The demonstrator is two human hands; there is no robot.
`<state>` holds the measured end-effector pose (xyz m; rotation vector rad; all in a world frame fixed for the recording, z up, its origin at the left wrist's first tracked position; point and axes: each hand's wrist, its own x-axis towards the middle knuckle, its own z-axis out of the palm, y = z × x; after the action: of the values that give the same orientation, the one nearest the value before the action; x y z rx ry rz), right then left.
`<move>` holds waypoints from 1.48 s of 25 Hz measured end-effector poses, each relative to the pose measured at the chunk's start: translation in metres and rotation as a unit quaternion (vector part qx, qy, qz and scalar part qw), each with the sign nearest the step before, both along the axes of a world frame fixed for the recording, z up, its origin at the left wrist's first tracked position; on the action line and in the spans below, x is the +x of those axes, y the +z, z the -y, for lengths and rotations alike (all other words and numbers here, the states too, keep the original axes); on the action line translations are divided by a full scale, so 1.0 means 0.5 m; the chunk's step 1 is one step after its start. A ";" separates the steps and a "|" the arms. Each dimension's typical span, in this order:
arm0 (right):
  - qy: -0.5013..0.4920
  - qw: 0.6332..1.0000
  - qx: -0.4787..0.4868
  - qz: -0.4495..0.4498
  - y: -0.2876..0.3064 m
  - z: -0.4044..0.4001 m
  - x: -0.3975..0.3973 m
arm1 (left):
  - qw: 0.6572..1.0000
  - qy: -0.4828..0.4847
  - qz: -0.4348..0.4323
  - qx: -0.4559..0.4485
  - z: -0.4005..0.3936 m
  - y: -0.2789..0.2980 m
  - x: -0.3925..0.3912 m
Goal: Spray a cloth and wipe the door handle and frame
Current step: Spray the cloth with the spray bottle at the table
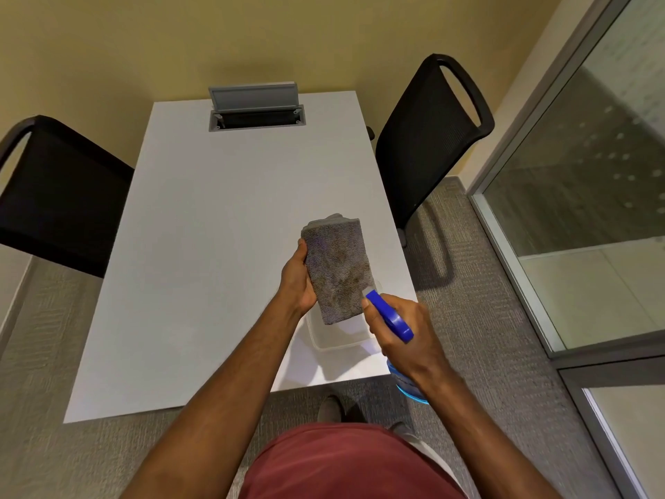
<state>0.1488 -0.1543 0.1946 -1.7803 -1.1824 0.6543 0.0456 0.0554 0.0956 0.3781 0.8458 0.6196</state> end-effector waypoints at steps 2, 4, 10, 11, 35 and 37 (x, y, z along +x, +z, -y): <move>0.016 1.000 -0.016 0.016 -0.009 0.006 -0.006 | 1.000 0.004 -0.004 0.001 -0.006 0.002 -0.001; 0.014 0.999 -0.025 0.025 -0.018 0.011 -0.008 | 1.000 0.008 -0.007 -0.001 -0.012 0.002 -0.001; -0.044 0.998 -0.020 0.038 -0.026 0.013 0.002 | 1.000 0.021 -0.002 -0.009 -0.028 0.004 0.001; -0.055 0.998 -0.018 0.036 -0.026 0.013 0.003 | 1.000 0.023 0.001 -0.012 -0.029 0.004 0.001; -0.051 0.998 0.018 0.015 -0.014 -0.022 -0.002 | 0.999 0.014 -0.030 -0.011 -0.029 -0.001 0.003; -0.064 0.998 0.008 -0.001 -0.029 -0.015 0.010 | 0.999 0.027 -0.029 -0.017 -0.034 0.009 0.000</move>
<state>0.1541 -0.1466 0.1802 -1.8255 -1.0605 0.5698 0.0456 0.0727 0.1002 0.3439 0.9230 0.6461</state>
